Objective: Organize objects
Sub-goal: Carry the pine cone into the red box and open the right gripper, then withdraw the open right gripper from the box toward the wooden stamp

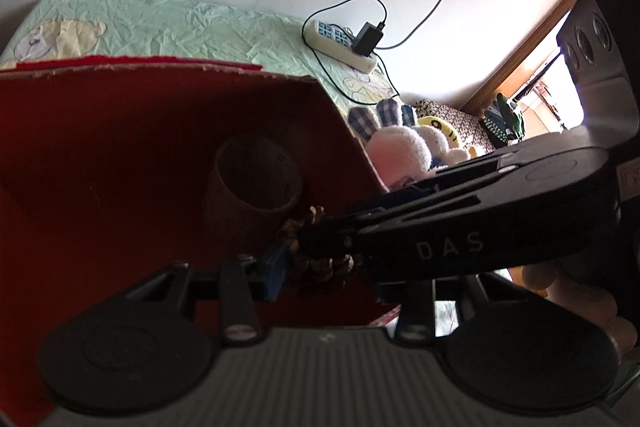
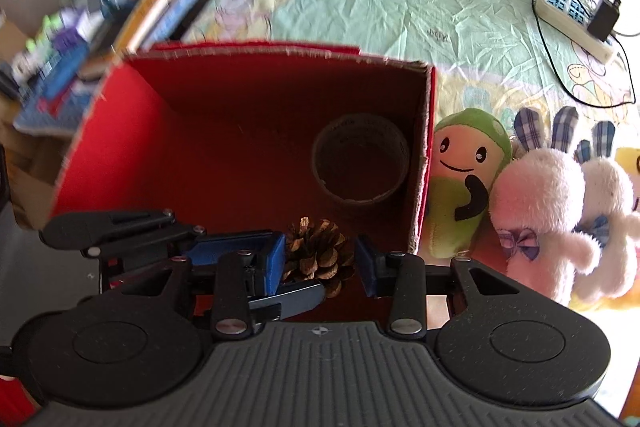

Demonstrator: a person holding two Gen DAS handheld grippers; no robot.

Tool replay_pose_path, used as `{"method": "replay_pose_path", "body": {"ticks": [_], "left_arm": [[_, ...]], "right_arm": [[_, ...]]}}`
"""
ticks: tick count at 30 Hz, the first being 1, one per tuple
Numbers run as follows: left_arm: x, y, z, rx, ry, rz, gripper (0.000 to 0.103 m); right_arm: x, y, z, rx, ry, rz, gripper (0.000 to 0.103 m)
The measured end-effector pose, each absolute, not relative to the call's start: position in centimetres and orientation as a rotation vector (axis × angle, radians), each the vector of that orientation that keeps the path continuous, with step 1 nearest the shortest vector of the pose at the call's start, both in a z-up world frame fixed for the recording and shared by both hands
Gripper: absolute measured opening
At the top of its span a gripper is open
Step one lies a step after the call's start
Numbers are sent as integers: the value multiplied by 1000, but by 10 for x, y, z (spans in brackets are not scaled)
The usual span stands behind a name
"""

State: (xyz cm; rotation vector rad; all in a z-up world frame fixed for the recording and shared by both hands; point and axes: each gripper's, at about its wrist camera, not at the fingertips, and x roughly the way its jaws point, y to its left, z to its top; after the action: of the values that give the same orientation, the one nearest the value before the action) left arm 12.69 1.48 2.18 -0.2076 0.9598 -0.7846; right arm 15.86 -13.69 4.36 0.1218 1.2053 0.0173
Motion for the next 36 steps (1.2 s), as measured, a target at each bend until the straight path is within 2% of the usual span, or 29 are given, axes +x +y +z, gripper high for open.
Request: {"method": "replay_pose_path", "body": {"ticks": [2, 8, 11, 25, 32, 36], "left_arm": [[132, 12, 16, -212, 980, -811, 41], [135, 3, 12, -166, 986, -836, 41], [140, 7, 10, -175, 989, -833, 41], [128, 61, 49, -128, 888, -583, 41], [124, 65, 53, -32, 892, -389, 41], [119, 64, 56, 36, 896, -308, 47]], "right_arm": [[164, -134, 38, 89, 1251, 5, 34], [167, -133, 30, 39, 1286, -25, 34], [165, -140, 29, 65, 1263, -40, 32], [146, -166, 27, 316, 1140, 16, 33], [142, -148, 27, 282, 1123, 18, 33], [145, -145, 38, 233, 1091, -11, 34]]}}
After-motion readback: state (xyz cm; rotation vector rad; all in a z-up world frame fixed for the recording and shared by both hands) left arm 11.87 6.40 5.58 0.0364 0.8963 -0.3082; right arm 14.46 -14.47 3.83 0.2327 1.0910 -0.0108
